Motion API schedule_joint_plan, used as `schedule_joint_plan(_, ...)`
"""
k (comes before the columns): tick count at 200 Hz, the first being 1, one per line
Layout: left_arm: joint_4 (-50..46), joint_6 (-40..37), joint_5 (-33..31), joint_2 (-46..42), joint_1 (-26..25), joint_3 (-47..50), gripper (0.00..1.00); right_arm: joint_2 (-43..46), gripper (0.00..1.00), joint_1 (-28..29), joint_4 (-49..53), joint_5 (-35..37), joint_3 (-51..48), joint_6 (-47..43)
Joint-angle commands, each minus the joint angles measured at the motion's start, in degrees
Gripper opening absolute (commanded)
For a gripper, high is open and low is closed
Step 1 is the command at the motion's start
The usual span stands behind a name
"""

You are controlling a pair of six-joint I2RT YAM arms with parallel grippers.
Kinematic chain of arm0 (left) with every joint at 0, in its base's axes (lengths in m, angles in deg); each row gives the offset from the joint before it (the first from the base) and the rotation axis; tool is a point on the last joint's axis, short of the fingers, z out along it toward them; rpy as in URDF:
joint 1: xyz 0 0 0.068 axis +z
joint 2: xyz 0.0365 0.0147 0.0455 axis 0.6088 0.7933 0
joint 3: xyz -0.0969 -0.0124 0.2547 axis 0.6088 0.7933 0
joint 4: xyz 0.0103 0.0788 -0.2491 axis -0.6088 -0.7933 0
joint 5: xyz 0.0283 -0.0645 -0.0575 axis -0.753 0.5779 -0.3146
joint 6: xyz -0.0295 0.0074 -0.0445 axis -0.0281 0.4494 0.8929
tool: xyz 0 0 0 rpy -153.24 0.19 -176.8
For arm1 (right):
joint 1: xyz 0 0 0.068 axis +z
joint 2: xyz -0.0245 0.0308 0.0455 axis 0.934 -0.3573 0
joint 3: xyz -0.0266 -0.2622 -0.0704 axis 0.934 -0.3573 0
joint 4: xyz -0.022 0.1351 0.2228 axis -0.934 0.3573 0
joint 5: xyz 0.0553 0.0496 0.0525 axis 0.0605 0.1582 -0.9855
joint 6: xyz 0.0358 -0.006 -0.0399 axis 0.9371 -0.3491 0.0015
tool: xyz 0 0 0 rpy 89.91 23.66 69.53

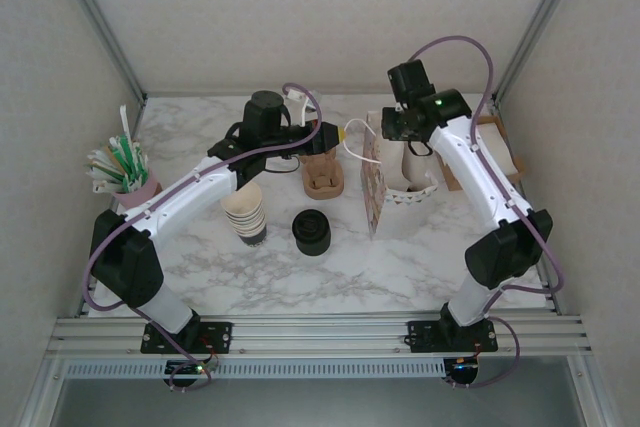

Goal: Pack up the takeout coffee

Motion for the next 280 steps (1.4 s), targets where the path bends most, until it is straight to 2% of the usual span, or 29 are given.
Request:
schedule_joint_plan(1,-0.95,-0.49,-0.46,-0.41,-0.25,-1.69,0.13,0.23,0.35,-0.22,-0.72,-0.88,1.95,-0.04)
schedule_joint_plan(42,0.51,-0.40,-1.58,-2.78,-0.27,-1.01,0.43,5.44,0.39,-0.25,0.04,-1.78,1.13,-0.35)
schedule_joint_plan(84,2.37,-0.39,-2.60,-5.99,-0.33,0.08,0.73,12.48,0.47,-0.21,0.44,-4.28,-0.37,-0.03)
schedule_joint_plan(131,4.42,-0.30,-4.94,-11.10,-0.51,3.31,0.97,20.09,0.57,-0.25,-0.13,-7.56,-3.89,0.75)
schedule_joint_plan(173,6.60,-1.00,-8.26,-16.70,-0.52,7.69,1.00,25.95,0.72,-0.19,-0.13,-5.06,-7.53,0.93)
schedule_joint_plan(219,6.68,-2.37,-14.55,-22.95,-0.52,12.28,1.00,34.07,0.86,-0.25,-0.69,3.05,-13.70,1.75)
schedule_joint_plan(263,5.52,-3.59,-20.68,-26.88,-0.51,15.45,1.00,39.08,0.91,-0.28,1.63,12.81,-17.53,3.28)
schedule_joint_plan(280,4.95,-3.60,-21.13,-26.40,-0.40,15.71,1.00,38.82,0.91,-1.17,3.65,14.13,-17.64,3.83)
